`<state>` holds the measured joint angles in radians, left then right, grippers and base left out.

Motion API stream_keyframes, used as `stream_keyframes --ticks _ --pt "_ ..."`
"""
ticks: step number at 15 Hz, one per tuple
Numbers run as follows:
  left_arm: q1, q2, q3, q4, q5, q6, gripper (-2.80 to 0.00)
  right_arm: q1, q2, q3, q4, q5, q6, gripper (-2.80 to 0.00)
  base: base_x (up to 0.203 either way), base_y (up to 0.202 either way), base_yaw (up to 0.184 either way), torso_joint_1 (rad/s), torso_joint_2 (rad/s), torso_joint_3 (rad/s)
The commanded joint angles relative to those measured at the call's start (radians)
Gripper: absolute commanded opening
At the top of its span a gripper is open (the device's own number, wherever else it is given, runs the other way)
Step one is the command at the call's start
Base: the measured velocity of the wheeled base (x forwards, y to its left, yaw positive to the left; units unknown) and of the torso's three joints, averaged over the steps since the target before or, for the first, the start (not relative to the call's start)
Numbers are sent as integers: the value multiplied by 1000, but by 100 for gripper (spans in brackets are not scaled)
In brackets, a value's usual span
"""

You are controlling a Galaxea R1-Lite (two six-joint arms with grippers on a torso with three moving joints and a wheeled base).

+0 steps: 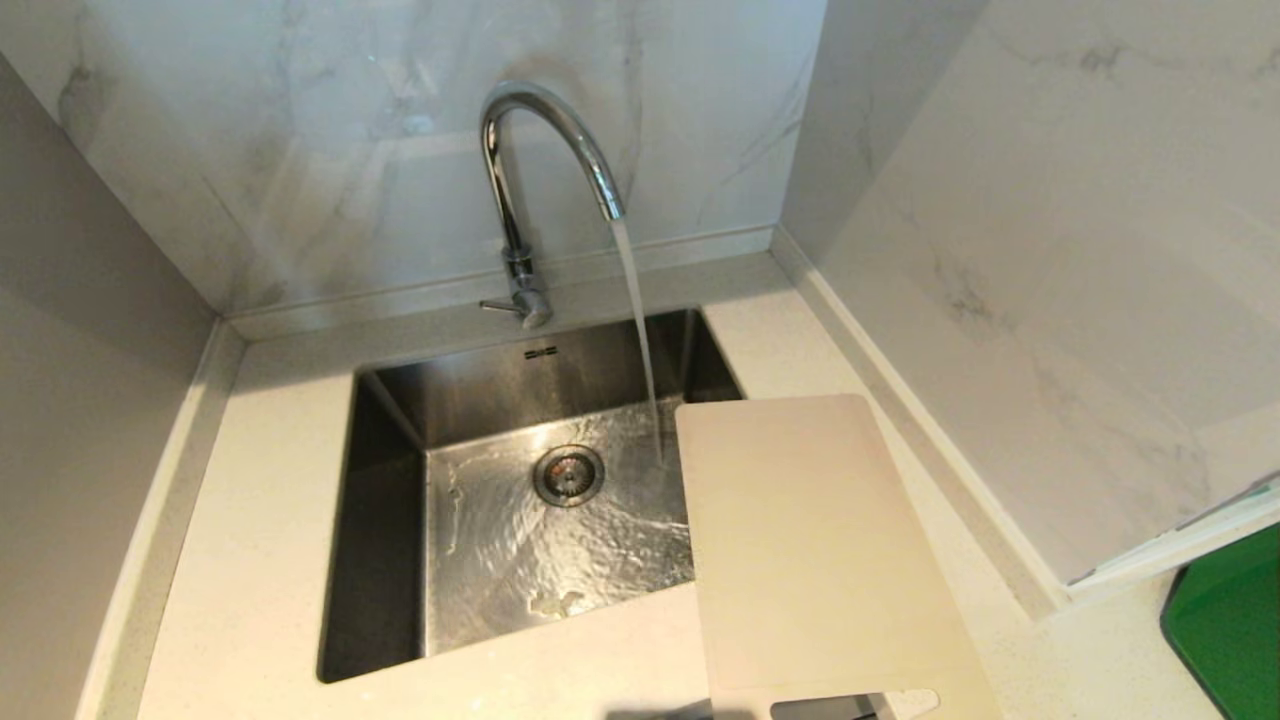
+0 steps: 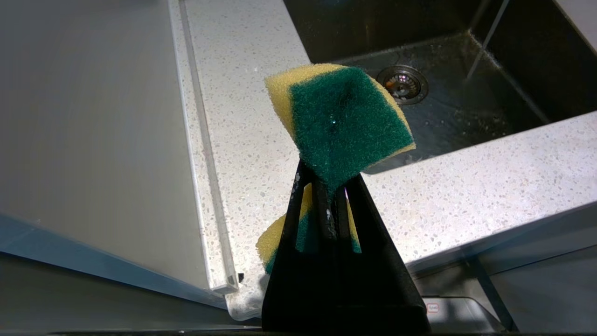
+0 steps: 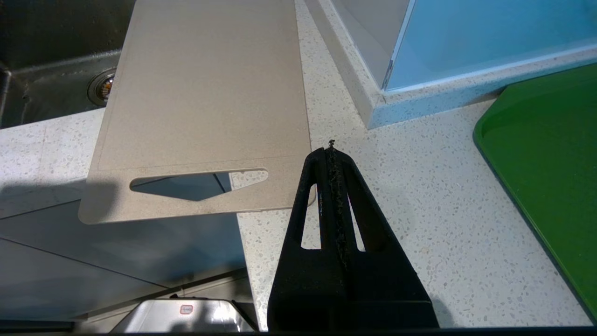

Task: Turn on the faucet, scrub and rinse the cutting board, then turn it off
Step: Pick up the cutting board

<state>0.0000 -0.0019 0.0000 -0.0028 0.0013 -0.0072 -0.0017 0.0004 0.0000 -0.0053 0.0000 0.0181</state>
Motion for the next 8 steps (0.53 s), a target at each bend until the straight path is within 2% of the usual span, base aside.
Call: stream_keyframes --ticks 1,8 --pt "0 0 0 0 0 -2 -280 0 0 0 -1 0 0 -280 0 0 0 0 0 0" --pt "1 0 0 0 0 -1 -280 0 0 0 -1 0 0 -280 0 0 0 0 0 0"
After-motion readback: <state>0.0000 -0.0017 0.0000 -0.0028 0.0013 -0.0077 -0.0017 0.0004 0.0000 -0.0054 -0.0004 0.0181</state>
